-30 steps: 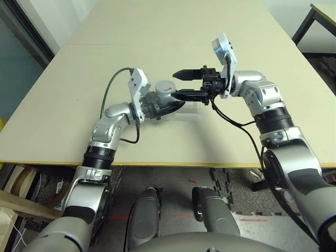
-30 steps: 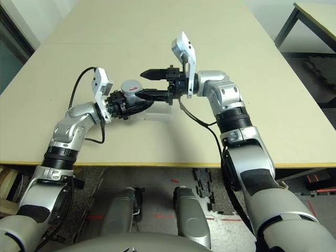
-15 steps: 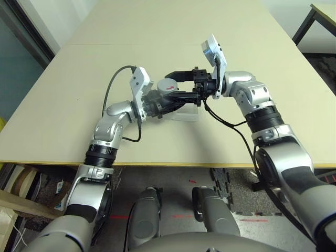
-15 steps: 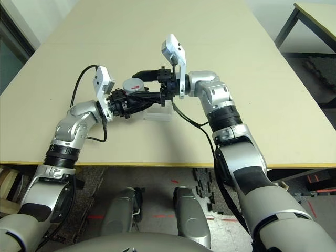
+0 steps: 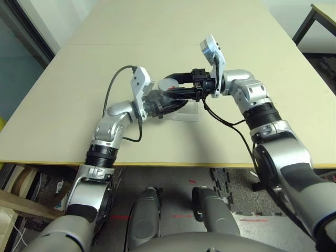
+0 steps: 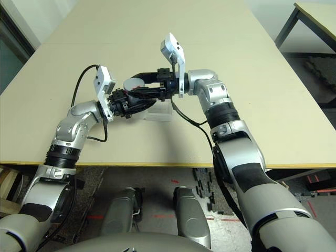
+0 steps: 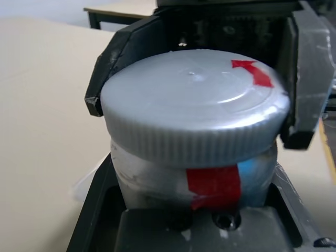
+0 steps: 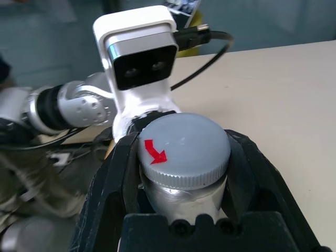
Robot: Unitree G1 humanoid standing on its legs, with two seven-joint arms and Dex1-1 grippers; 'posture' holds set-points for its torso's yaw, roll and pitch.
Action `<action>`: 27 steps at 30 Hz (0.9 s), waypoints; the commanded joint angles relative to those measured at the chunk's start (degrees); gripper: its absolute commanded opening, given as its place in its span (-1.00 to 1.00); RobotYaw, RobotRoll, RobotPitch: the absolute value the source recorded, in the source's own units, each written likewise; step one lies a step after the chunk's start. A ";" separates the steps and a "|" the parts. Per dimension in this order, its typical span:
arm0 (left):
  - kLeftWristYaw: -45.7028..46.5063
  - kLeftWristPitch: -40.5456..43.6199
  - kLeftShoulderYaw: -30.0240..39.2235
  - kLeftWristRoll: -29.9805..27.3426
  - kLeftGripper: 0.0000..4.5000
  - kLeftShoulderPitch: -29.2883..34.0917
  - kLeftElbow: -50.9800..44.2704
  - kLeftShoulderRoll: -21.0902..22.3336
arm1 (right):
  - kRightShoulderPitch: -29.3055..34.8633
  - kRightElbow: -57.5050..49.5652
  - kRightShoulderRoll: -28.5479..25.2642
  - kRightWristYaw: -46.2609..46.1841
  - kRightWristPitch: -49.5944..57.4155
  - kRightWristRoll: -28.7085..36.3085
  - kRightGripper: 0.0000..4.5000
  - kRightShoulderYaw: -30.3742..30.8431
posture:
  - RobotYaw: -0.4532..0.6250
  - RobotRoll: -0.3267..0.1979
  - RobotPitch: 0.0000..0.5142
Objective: Pour the medicine from the bottle into the box.
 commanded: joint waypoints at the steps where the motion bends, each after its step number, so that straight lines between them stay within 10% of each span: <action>1: 0.58 0.66 0.51 -0.02 0.19 0.41 1.45 0.40 | -2.43 0.58 1.45 8.65 -2.28 5.29 0.14 2.99 | -0.26 0.25 -0.50; 10: 0.85 1.61 0.83 -0.28 0.19 1.32 -0.35 0.57 | -7.92 13.33 4.01 8.18 -9.22 2.05 0.14 1.19 | -0.21 0.25 -0.49; 15: 1.05 2.43 0.78 -0.65 0.19 2.28 -1.88 0.66 | -9.69 20.57 3.54 4.98 -13.02 -1.27 1.00 -1.26 | -0.21 0.25 -0.47; 27: 1.15 2.57 0.44 -0.57 0.19 2.32 -1.82 0.46 | -10.77 25.59 1.11 3.34 -15.67 -4.94 1.00 -5.41 | -0.22 0.25 -0.49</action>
